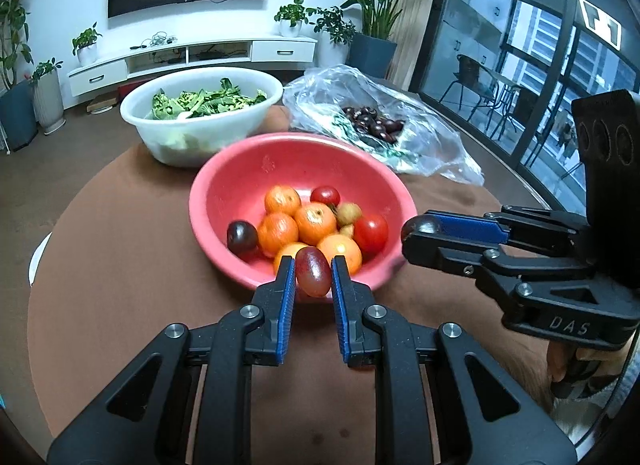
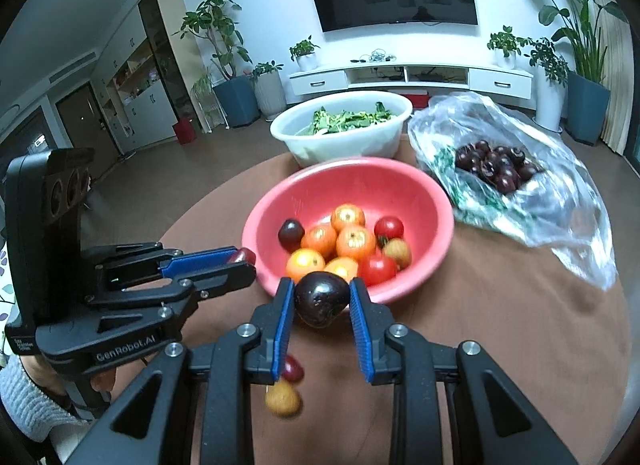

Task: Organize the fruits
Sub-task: 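Carry the grape with the left gripper over the red bowl while the right carries the plum there, then open both grippers over the red bowl and move them back to the loose fruit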

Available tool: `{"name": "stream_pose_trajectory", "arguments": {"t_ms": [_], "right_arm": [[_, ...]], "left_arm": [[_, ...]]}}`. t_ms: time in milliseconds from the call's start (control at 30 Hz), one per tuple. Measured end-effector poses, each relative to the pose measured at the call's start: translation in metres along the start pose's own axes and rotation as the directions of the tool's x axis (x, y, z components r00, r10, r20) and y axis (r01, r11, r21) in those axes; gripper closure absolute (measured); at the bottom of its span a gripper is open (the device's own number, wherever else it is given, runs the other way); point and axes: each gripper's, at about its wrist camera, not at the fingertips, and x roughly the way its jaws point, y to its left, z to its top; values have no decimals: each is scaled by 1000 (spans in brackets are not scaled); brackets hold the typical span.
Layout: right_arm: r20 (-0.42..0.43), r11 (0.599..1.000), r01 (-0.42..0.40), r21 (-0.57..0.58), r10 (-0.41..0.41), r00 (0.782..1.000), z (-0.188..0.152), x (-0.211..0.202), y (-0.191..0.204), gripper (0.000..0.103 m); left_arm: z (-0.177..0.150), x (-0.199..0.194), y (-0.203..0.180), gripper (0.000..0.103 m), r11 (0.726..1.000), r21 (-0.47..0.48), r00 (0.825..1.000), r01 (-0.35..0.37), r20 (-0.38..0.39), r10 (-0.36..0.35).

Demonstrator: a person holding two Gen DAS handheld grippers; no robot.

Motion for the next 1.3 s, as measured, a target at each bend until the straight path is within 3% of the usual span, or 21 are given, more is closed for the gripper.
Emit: {"name": "stream_pose_trajectory", "arguments": {"t_ms": [267,667,1233,1267,1300], "right_arm": [[-15,1000,20,-8,-20,1000,18,28,-7,73],[-47,999,37,-11,-37,998,29,63,-21,73],[-44,997,71,-33,-73,996,28,71,-22,71],[-39,997,72,-32,-74,997,28,70,-23,66],[-32,997,75,-28,-76,997,28,68,-23,54]], "left_arm": [[25,26,15,86,1000,6,1000,-16,-1,16],[29,57,27,86,999,0,999,-32,-26,32],[28,69,24,86,995,31,995,-95,-32,96],[28,69,25,86,995,29,995,-96,-31,97],[28,69,25,85,995,28,995,-97,-32,98]]}}
